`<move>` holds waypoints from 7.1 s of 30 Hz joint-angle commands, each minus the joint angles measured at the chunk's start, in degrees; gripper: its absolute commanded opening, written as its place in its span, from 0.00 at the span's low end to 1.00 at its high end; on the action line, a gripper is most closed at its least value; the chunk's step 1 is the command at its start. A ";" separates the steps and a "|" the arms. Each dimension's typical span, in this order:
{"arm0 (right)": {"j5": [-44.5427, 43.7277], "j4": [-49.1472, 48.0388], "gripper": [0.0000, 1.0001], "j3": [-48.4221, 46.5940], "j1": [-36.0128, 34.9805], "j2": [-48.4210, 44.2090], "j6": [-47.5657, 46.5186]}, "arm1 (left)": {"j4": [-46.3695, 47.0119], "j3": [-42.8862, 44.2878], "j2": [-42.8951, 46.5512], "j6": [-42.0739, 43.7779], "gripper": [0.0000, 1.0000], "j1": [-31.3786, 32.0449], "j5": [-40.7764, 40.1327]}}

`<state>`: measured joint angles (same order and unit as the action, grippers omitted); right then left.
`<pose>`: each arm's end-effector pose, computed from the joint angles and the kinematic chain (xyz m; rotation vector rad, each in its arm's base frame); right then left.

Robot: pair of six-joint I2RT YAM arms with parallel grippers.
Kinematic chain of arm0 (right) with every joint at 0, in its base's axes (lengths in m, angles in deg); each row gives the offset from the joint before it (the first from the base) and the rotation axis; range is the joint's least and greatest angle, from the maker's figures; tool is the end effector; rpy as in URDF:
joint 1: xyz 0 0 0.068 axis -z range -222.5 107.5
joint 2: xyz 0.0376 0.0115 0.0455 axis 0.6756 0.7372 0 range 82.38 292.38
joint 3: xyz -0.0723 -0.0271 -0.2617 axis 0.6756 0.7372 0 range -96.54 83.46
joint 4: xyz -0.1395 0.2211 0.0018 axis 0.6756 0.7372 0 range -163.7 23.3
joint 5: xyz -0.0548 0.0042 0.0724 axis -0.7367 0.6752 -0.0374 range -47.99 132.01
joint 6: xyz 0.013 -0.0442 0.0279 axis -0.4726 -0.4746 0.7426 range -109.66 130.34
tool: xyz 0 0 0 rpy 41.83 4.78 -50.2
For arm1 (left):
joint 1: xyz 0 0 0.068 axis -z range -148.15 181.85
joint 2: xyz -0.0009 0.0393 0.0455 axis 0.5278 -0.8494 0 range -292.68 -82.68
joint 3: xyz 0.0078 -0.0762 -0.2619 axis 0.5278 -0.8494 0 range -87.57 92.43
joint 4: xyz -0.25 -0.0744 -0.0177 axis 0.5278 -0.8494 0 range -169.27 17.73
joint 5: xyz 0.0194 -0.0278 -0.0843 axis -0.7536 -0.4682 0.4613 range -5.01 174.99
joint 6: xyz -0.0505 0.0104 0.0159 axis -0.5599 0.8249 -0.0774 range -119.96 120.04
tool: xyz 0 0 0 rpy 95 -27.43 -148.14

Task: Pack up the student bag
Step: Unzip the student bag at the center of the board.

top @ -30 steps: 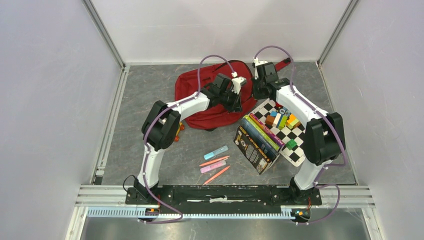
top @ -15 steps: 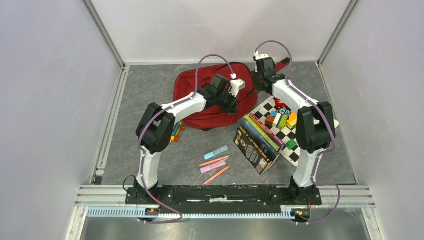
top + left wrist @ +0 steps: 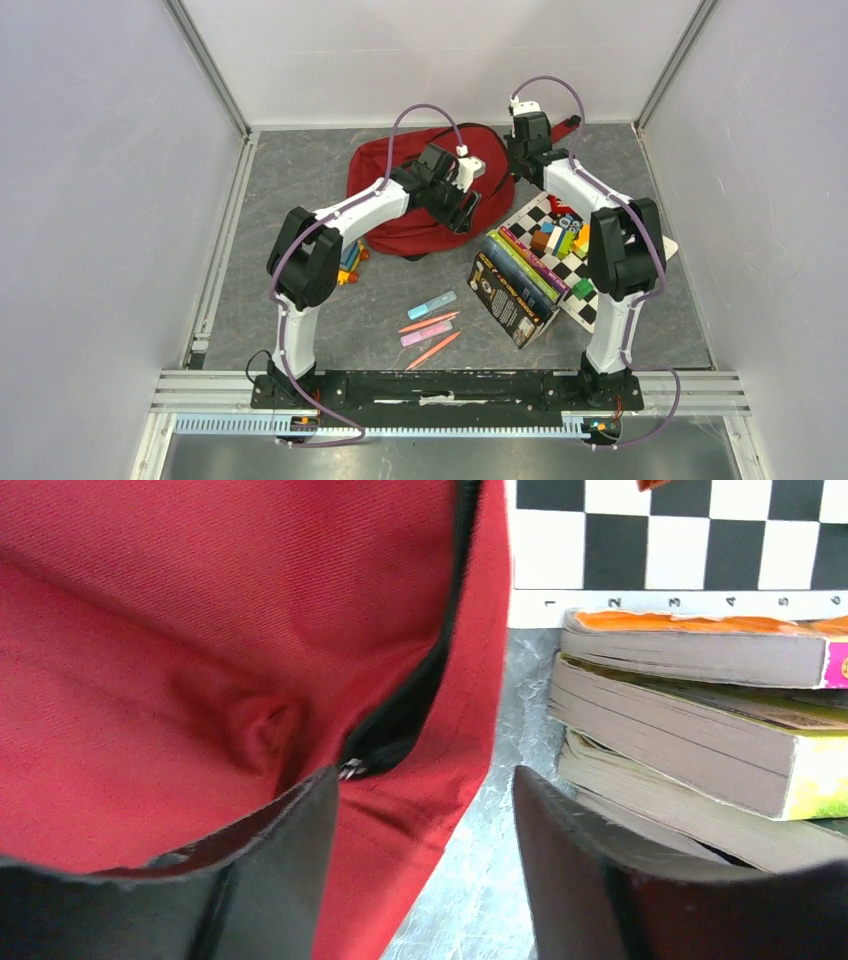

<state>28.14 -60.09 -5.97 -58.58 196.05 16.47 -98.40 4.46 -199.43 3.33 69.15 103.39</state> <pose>0.4441 0.1190 0.2429 -0.0606 2.2087 -0.0554 0.3546 -0.2844 0.2178 1.0035 2.2982 -0.6479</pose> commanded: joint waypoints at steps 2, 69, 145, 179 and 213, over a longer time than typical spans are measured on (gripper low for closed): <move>-6.10 -4.61 0.00 6.63 0.96 -6.88 -0.37 | -6.82 6.14 5.46 -5.65 0.84 -2.67 -13.06; 16.74 -0.08 0.00 19.22 -1.85 -19.26 0.77 | 15.44 16.01 -9.58 -19.74 0.97 -5.48 23.41; 11.95 -0.56 0.00 5.49 1.48 -9.00 -2.16 | 6.38 21.28 -13.15 -15.96 0.92 -0.74 9.56; 17.28 -0.36 0.00 7.24 0.62 -14.51 5.39 | 20.65 20.96 -18.92 -33.79 0.89 -0.65 4.11; 9.78 2.24 0.00 1.75 -0.33 -9.22 -4.02 | 16.67 4.41 -5.29 -21.33 0.02 -0.47 9.15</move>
<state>40.66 -55.46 1.00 -59.02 184.64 15.29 -76.79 11.63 -209.79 -23.80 68.30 108.06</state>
